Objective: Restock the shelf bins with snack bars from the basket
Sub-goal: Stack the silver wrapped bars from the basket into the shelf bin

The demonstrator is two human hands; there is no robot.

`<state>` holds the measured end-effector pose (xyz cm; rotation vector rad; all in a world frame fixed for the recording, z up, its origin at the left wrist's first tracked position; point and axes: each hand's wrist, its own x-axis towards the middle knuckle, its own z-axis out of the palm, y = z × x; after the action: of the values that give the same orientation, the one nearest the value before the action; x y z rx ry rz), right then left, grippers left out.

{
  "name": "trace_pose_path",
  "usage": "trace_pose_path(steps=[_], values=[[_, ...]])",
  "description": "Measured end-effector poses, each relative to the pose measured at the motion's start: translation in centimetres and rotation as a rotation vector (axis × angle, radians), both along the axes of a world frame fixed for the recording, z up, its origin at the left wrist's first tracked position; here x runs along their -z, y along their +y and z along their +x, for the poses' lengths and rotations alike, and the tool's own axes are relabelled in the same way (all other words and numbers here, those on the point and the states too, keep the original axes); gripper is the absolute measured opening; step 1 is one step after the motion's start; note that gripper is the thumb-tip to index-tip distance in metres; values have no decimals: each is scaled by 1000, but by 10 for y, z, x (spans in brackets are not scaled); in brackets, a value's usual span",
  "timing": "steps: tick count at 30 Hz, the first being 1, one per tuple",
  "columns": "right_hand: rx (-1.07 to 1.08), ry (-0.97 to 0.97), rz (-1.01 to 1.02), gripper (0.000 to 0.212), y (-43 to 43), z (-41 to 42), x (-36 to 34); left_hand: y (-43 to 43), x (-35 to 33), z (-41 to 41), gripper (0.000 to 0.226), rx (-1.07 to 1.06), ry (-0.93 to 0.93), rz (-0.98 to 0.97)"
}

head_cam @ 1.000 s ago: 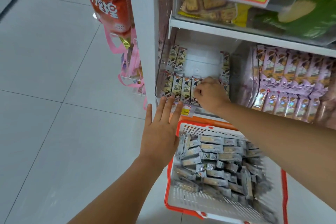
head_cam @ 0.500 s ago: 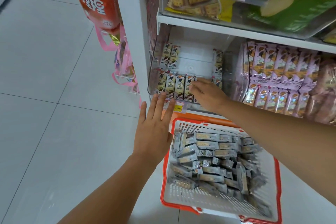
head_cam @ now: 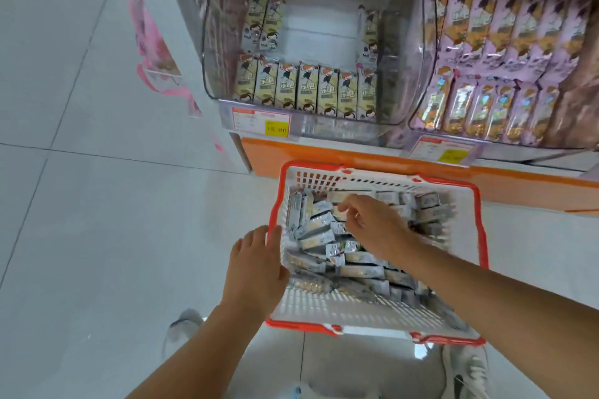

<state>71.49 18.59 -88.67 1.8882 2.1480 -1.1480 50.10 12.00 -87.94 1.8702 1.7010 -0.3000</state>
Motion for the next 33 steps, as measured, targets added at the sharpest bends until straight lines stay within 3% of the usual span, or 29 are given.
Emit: trace_pose_path(steps=[3,6,15,22,26,29,33], values=[[-49,-242,-380,38,-24,29,42,-19,32,12,77,-42,13,-36],[-146,-350,-508,47,-44,46,82,-36,63,23,86,-93,18,-73],[-463,-473,-416,51,-52,41,160,-70,117,37,105,-182,-57,164],[-542,-658,-372,60,-59,41,204,-75,129,34,90,-148,-1,196],[-455,-551,-211,54,-51,46,190,-74,128,32,91,-137,7,214],[-179,-236,-39,40,-42,53,168,-70,120,33,94,-155,3,182],[215,200,-26,24,-29,51,121,-55,97,37,89,-170,-25,150]])
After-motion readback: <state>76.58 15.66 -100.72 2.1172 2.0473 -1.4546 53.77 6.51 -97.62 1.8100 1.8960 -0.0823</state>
